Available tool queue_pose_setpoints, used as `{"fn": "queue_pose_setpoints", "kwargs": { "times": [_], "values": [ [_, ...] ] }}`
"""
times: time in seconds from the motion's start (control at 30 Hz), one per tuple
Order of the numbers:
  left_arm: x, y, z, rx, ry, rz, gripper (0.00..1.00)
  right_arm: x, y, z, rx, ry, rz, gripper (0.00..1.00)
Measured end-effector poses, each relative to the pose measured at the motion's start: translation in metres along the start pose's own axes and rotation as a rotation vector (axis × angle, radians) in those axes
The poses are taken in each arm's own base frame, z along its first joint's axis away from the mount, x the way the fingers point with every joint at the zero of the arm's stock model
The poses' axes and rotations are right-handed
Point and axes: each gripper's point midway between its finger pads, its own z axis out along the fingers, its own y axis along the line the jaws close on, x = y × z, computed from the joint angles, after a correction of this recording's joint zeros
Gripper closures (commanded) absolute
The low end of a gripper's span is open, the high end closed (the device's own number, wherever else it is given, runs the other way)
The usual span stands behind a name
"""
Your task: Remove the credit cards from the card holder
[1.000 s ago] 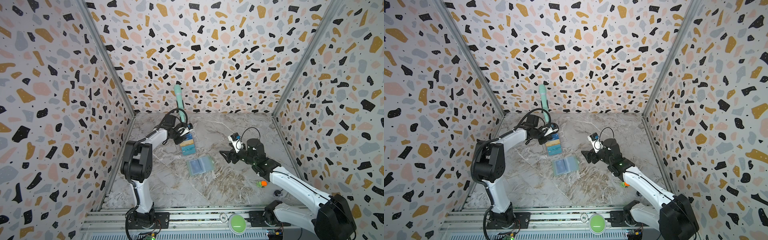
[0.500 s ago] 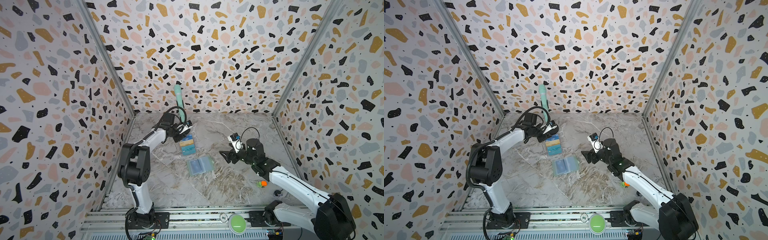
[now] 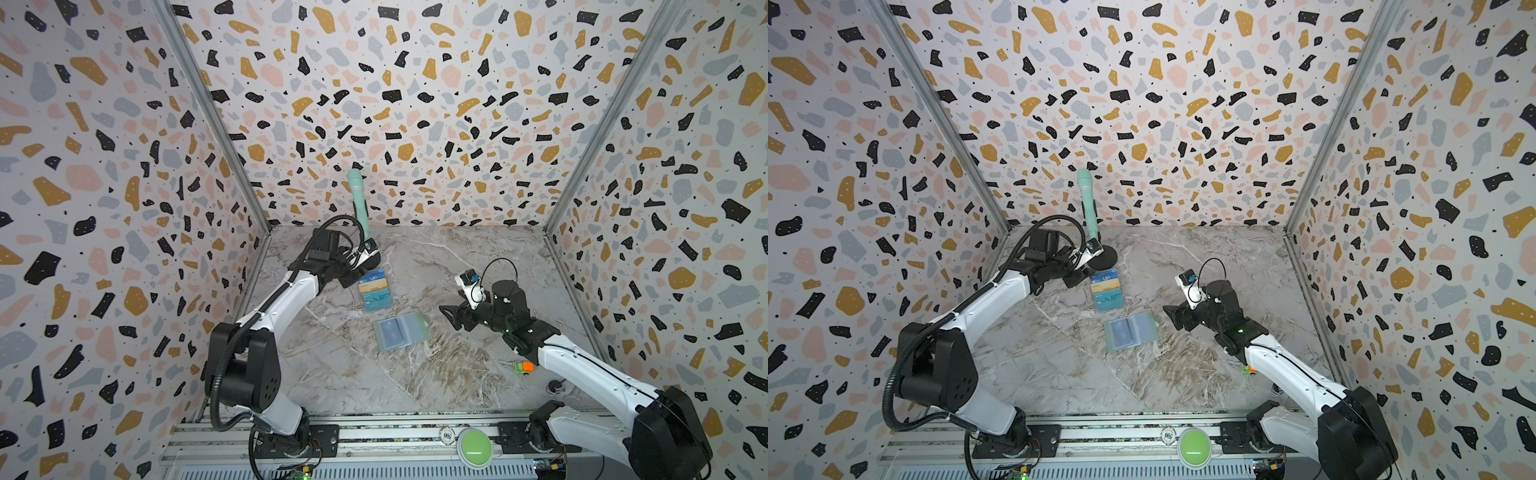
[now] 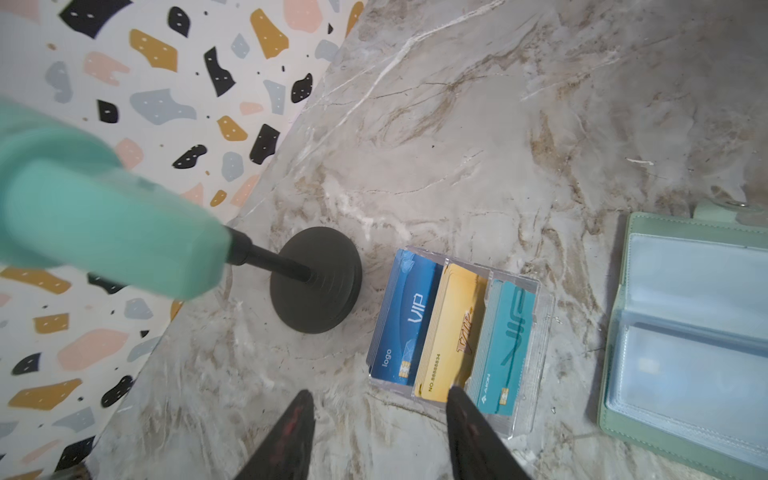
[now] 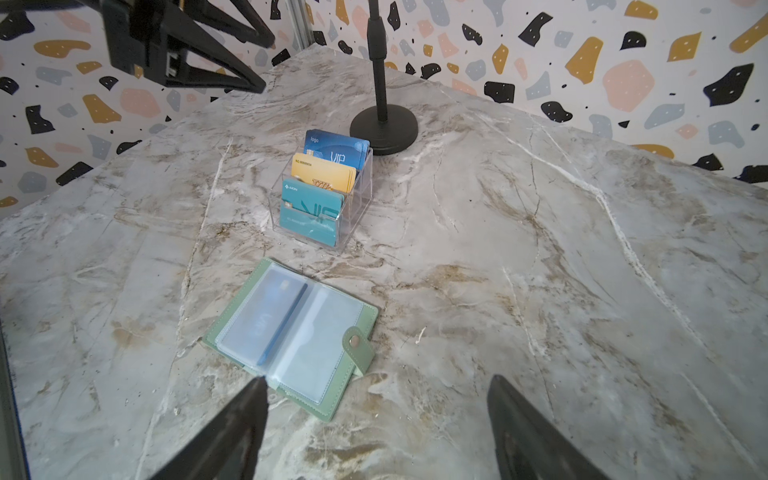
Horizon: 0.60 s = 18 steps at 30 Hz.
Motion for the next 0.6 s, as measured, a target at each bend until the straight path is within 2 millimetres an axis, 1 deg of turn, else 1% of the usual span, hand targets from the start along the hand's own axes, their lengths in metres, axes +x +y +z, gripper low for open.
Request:
{"fn": "queue_pose_setpoints", "kwargs": {
  "times": [0.13, 0.27, 0.47, 0.6],
  "values": [
    [-0.006, 0.0, -0.013, -0.071, -0.007, -0.071, 0.37, 0.004, 0.0, -0.003, 0.004, 0.0, 0.006, 0.16],
    [-0.007, -0.013, -0.023, -0.109, -0.024, -0.179, 0.32, 0.002, 0.001, -0.004, 0.003, -0.008, 0.011, 0.16],
    [0.003, -0.042, -0.039, -0.135, -0.085, -0.37, 0.32, 0.001, 0.007, -0.004, -0.013, -0.008, 0.016, 0.16],
    [0.004, -0.049, -0.056, -0.17, -0.151, -0.51, 0.31, 0.003, 0.013, -0.002, -0.027, -0.001, 0.027, 0.16]
  ]
}}
